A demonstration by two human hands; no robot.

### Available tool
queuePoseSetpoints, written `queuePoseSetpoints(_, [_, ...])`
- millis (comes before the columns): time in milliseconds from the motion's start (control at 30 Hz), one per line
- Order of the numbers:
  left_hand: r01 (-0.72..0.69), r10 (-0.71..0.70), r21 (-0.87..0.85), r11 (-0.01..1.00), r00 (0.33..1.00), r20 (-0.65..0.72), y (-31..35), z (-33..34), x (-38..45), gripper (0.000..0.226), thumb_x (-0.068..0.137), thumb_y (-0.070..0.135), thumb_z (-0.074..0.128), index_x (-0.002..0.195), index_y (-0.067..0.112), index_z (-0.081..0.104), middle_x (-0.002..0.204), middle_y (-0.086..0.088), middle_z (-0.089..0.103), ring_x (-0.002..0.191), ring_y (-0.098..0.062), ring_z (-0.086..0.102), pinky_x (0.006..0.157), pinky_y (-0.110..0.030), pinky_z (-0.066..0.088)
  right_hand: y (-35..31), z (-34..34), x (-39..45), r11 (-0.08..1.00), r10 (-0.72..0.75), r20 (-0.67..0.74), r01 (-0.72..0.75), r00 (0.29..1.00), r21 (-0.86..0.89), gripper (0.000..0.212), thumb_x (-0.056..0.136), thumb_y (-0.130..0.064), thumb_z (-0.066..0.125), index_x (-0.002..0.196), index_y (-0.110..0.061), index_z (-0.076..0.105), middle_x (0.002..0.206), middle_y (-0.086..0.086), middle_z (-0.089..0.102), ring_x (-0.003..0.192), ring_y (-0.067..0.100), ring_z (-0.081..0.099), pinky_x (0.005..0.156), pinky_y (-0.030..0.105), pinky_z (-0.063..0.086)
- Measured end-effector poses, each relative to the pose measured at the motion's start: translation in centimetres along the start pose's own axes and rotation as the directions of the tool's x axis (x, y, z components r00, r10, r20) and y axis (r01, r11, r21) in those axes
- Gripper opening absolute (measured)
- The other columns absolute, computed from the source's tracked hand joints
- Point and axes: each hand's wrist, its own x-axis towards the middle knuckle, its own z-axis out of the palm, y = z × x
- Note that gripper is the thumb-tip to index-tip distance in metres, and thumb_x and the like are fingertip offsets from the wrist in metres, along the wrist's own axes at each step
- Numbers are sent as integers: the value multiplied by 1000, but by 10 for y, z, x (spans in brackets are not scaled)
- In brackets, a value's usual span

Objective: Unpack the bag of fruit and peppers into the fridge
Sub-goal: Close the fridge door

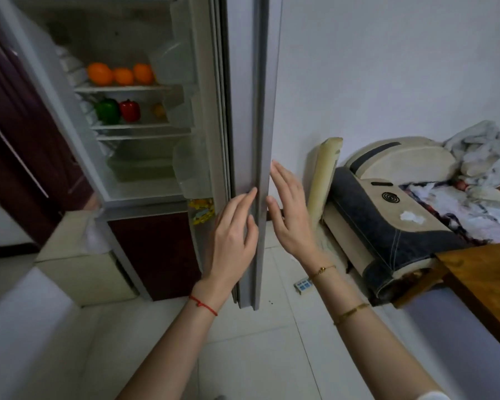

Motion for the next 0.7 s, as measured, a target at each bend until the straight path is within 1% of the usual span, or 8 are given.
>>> queuePoseSetpoints(100, [38,-35,42,998,996,-84,-14,-21,-8,40,97,2,51,137,2,55,128,-12,61,117,-22,61,101,-32,50,-16,26,10,996,-81,70,77,994,52,52,102,-15,40,151,-5,26,160,9,24,149,24,21,120,49,22])
queuePoseSetpoints(200, [70,-56,92,993,986,-155,-34,-41,-17,38,97,6,52,135,1,56,126,-13,62,113,-22,64,97,-35,53,-32,55,16,987,-128,111,116,986,112,54,101,-21,36,152,-6,22,161,8,20,150,25,16,120,51,19])
queuePoseSetpoints(267, [92,-67,130,987,980,-186,-50,-56,-23,39,98,13,52,136,2,56,126,-14,62,113,-22,64,96,-37,54,-44,75,21,980,-136,121,116,983,163,54,101,-21,36,152,-8,22,162,7,18,151,25,13,122,48,15])
queuePoseSetpoints(367, [125,-86,172,977,973,-216,-74,-80,-28,43,98,20,54,136,1,55,125,-14,62,111,-23,64,95,-38,54,-62,107,31,972,-161,134,133,978,195,55,102,-19,40,153,-12,19,162,3,14,151,24,9,124,40,10])
queuePoseSetpoints(433, [160,-111,205,966,966,-232,-92,-98,-30,45,96,23,57,136,2,54,125,-13,62,111,-21,63,96,-35,54,-74,128,38,967,-170,147,136,974,215,58,101,-17,44,153,-13,19,163,1,12,152,22,7,124,38,8])
queuePoseSetpoints(567, [203,-143,268,942,963,-230,-131,-134,-32,51,94,29,58,138,5,51,124,-11,62,110,-16,61,96,-27,52,-98,171,55,959,-184,153,144,971,244,60,100,-15,49,153,-8,22,163,1,13,152,22,6,124,39,10])
queuePoseSetpoints(700, [259,-206,245,935,953,-221,-175,-170,-31,56,93,30,60,144,11,45,124,-5,60,109,-10,59,93,-22,51,-121,216,71,949,-218,140,176,966,263,62,99,-11,52,152,-4,22,162,5,15,152,24,7,124,41,12])
